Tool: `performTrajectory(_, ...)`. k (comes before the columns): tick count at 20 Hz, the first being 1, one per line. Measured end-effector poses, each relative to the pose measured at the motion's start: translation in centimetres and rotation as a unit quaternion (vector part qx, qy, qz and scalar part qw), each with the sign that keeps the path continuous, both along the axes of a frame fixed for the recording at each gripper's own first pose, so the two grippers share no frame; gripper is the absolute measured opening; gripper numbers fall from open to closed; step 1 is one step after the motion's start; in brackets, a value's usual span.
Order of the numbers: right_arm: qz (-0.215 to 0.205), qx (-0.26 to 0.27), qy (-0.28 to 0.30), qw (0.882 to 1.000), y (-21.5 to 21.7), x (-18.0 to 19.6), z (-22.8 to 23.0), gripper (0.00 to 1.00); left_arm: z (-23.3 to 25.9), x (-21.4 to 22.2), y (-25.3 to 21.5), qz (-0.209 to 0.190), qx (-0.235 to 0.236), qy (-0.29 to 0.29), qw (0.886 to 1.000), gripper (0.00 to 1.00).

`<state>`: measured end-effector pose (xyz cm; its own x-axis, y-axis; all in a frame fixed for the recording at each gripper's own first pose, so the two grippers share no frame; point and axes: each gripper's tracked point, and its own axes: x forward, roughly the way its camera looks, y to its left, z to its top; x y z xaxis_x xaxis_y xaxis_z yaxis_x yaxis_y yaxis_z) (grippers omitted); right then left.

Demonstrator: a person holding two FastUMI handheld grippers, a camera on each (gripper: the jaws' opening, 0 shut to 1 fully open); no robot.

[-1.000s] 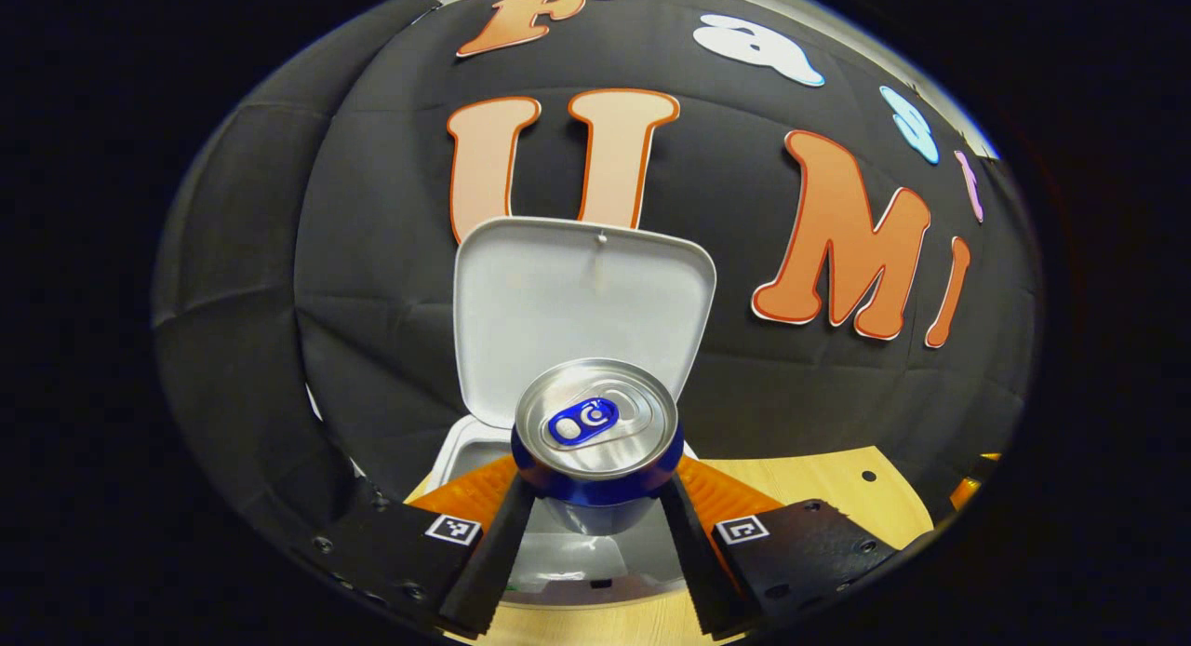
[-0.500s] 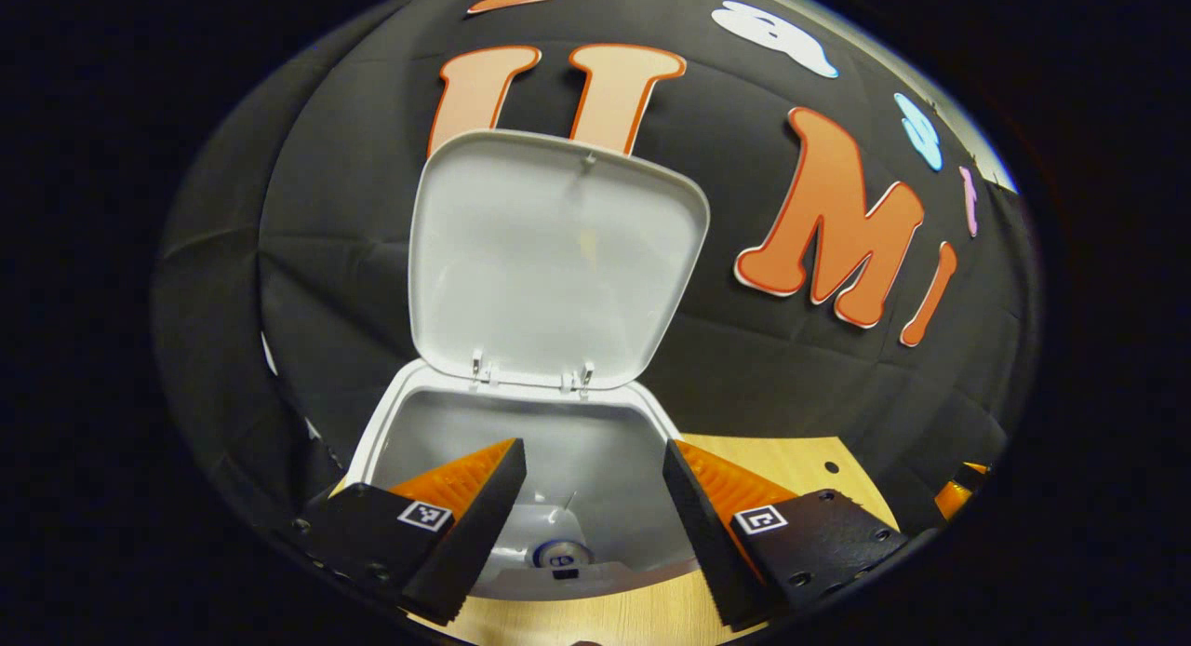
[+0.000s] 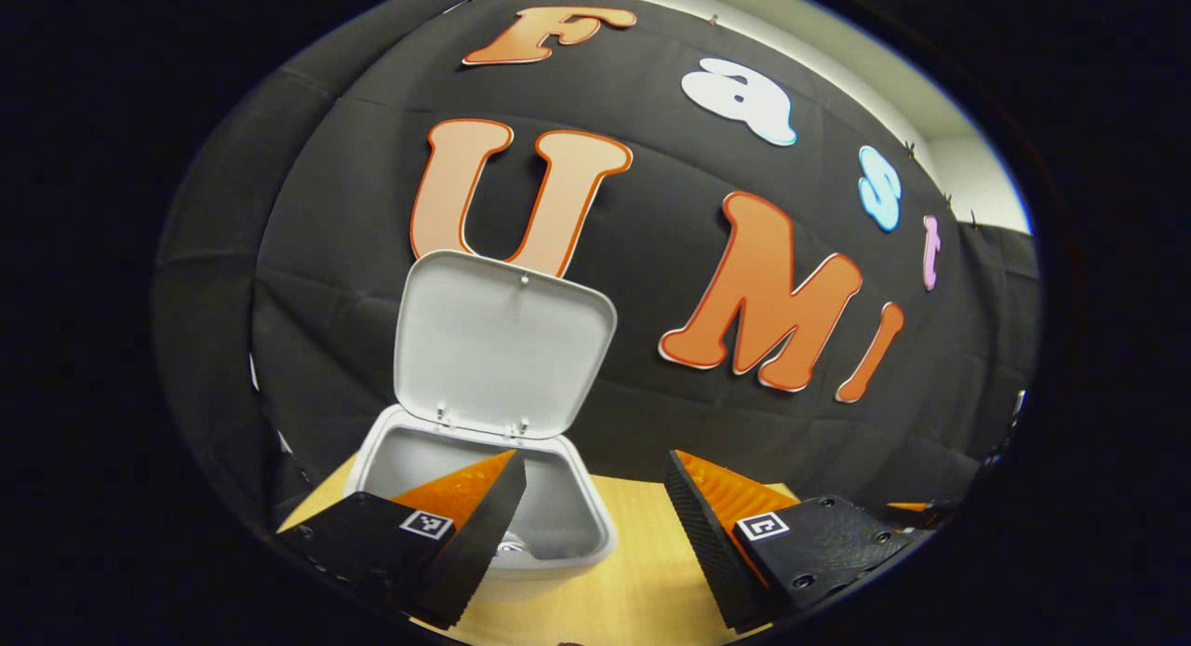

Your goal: Press the lid of the desktop garbage bin to open it, pick up the crumpled paper on the desktop and throw it into the bin, then pick up the pop can on the desktop and drop it into the bin, and finally close the garbage bin lid.

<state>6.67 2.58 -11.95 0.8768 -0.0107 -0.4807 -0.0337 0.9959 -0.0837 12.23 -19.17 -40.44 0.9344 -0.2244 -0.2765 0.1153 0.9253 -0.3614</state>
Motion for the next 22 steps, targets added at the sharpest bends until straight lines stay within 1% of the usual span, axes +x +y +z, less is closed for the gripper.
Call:
performTrajectory(2,0.006,0.003,-0.012,1.000,-0.3,0.5,1.0,0.94,0.8,-0.9,-0.6,0.004,-0.006,-0.002,1.000,0.94)
performTrajectory(4,0.010,0.001,-0.024,1.000,-0.9,0.9,1.6,0.94,1.4,-1.5,-0.8,0.021,0.004,-0.011,1.000,0.95)
performTrajectory(6,0.011,-0.005,-0.032,0.999,-1.8,1.2,1.8,0.94,1.5,-2.2,-0.6,0.050,0.032,-0.020,0.998,0.95)
performTrajectory(8,0.009,-0.007,-0.042,0.999,-2.5,1.4,1.9,0.94,1.4,-3.4,-1.1,0.070,0.061,-0.026,0.995,0.95)
performTrajectory(11,0.008,-0.004,-0.042,0.999,-3.1,1.5,1.4,0.94,0.5,-5.4,-2.7,0.080,0.106,-0.038,0.990,0.95)
performTrajectory(13,0.014,0.000,-0.036,0.999,-3.1,1.4,0.7,0.94,1.1,-5.0,-2.6,0.099,0.122,-0.060,0.986,0.94)
performTrajectory(15,0.018,0.001,-0.031,0.999,-3.0,1.3,0.4,0.94,2.0,-3.2,-0.5,0.124,0.132,-0.064,0.981,0.94)
performTrajectory(17,0.014,0.004,-0.031,0.999,-3.0,1.3,0.5,0.94,3.6,-0.2,1.4,0.135,0.120,-0.061,0.982,0.94)
performTrajectory(18,0.007,0.009,-0.033,0.999,-3.1,1.6,0.6,0.95,4.2,2.5,2.6,0.129,0.117,-0.053,0.983,0.94)
performTrajectory(19,0.002,0.011,-0.033,0.999,-3.2,1.8,0.8,0.94,4.6,4.4,3.7,0.131,0.124,-0.050,0.982,0.94)
performTrajectory(20,-0.004,0.013,-0.034,0.999,-3.2,2.0,0.8,0.94,4.7,6.7,4.2,0.120,0.135,-0.047,0.982,0.94)
performTrajectory(22,-0.014,0.013,-0.033,0.999,-3.2,2.0,0.7,0.94,5.8,10.8,5.6,0.115,0.173,-0.053,0.977,0.94)
